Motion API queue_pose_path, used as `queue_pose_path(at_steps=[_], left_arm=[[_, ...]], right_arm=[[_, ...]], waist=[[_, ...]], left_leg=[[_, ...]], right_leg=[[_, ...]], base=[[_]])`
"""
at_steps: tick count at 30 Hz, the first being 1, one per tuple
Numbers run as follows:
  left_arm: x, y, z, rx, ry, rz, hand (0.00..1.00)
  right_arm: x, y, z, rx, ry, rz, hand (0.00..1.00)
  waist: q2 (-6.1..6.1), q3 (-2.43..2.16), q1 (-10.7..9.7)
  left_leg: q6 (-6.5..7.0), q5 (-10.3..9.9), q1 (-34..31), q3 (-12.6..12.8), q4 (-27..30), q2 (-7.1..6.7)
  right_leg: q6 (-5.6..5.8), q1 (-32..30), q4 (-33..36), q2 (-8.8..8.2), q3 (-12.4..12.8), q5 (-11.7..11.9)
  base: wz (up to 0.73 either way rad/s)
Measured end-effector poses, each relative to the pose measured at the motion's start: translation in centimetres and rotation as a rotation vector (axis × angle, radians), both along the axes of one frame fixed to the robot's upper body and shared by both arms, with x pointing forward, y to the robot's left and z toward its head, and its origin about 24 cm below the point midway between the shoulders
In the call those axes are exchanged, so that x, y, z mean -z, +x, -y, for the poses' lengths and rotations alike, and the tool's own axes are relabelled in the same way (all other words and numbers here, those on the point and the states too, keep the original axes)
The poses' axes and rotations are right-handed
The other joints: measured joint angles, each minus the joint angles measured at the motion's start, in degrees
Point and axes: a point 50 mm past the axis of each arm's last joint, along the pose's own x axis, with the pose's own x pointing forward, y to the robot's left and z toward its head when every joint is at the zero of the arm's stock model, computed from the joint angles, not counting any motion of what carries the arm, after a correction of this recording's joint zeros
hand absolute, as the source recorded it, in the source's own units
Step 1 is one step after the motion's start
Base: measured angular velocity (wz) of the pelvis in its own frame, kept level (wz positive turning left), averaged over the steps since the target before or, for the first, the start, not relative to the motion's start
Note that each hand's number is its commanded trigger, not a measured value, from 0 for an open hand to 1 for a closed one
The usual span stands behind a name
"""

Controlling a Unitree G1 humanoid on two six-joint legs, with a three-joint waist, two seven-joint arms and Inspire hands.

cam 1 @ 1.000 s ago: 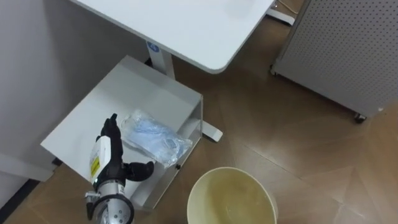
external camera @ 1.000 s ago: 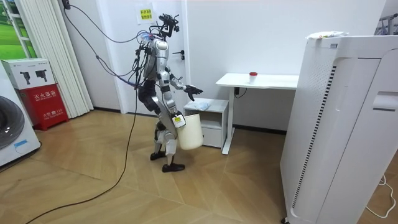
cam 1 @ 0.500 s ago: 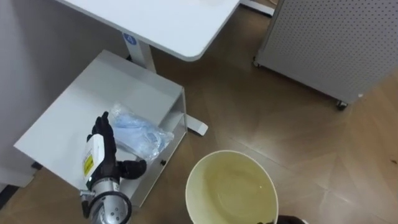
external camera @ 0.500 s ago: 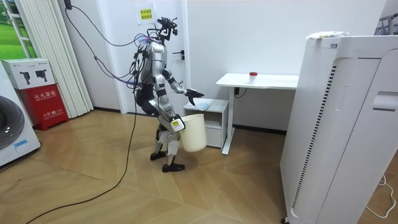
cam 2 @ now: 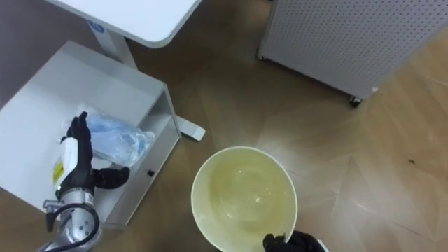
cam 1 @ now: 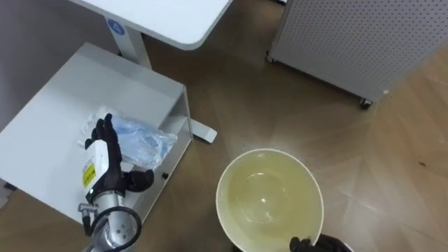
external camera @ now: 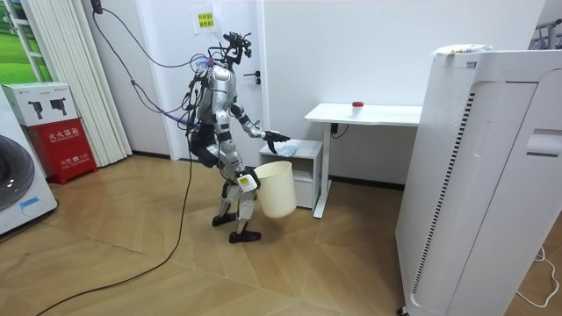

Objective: Pick garbage

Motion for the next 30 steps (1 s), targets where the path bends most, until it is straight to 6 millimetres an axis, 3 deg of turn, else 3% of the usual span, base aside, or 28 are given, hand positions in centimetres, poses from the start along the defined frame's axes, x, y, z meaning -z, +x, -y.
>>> queue_pose_path(at_steps=[7,8,9,11,12,20,30], left_arm=[[-0.2,0.3,-0.6,0.054,0.212,-0.041,0.00],[-0.4,0.5,-0.5,0.060,0.241,-0.039,0.21],[-0.5,0.5,-0.5,0.064,0.255,-0.040,0.49],[-0.8,0.9,-0.3,0.078,0.300,-0.040,0.80],[-0.9,1.0,-0.4,0.079,0.314,-0.040,1.00],[-2.8,1.7,-2.4,0.042,0.434,0.003,1.00],[-3.2,2.3,-2.6,0.027,0.463,-0.048,1.00]], right_arm=[[-0.8,0.6,1.1,0.027,0.017,0.037,1.00],[-1.0,0.8,1.1,0.028,0.019,0.047,1.00],[-1.1,0.8,1.2,0.026,0.020,0.050,1.00],[-1.3,1.1,1.3,0.030,0.025,0.065,1.00],[-1.5,1.1,1.4,0.032,0.030,0.072,1.00],[-1.6,-0.1,2.2,0.045,0.061,0.081,1.00],[-0.9,-1.0,3.5,0.107,0.063,0.013,1.00]], waist=[[0.05,-0.02,-1.11],[0.11,0.00,-1.13],[0.11,-0.01,-1.14],[0.15,-0.01,-1.19],[0.16,-0.02,-1.20],[0.17,-0.04,-1.44],[0.39,-0.17,-1.60]], left_leg=[[0.15,-1.28,-5.12,-0.09,4.41,0.02],[0.09,-1.48,-6.17,-0.21,5.31,0.04],[0.09,-1.61,-6.61,-0.26,5.72,0.03],[0.19,-1.87,-8.18,-0.50,7.07,0.03],[0.16,-1.93,-8.63,-0.55,7.44,-0.01],[-0.03,-2.27,-9.17,-0.50,8.54,0.16],[-0.16,-2.26,-8.94,-0.55,8.31,0.15]], right_leg=[[0.00,-5.27,4.06,0.03,0.82,-0.73],[-0.01,-6.24,4.82,0.04,0.91,-0.85],[-0.04,-6.78,5.25,0.03,0.98,-0.95],[0.02,-8.21,6.52,0.03,1.16,-1.26],[-0.01,-8.74,6.92,-0.01,1.25,-1.32],[-0.40,-9.32,8.27,-0.76,1.12,-1.86],[-0.43,-9.18,8.15,-0.68,1.11,-1.84]], base=[[-0.03],[0.00],[0.00],[0.02],[0.04],[0.02],[0.00]])
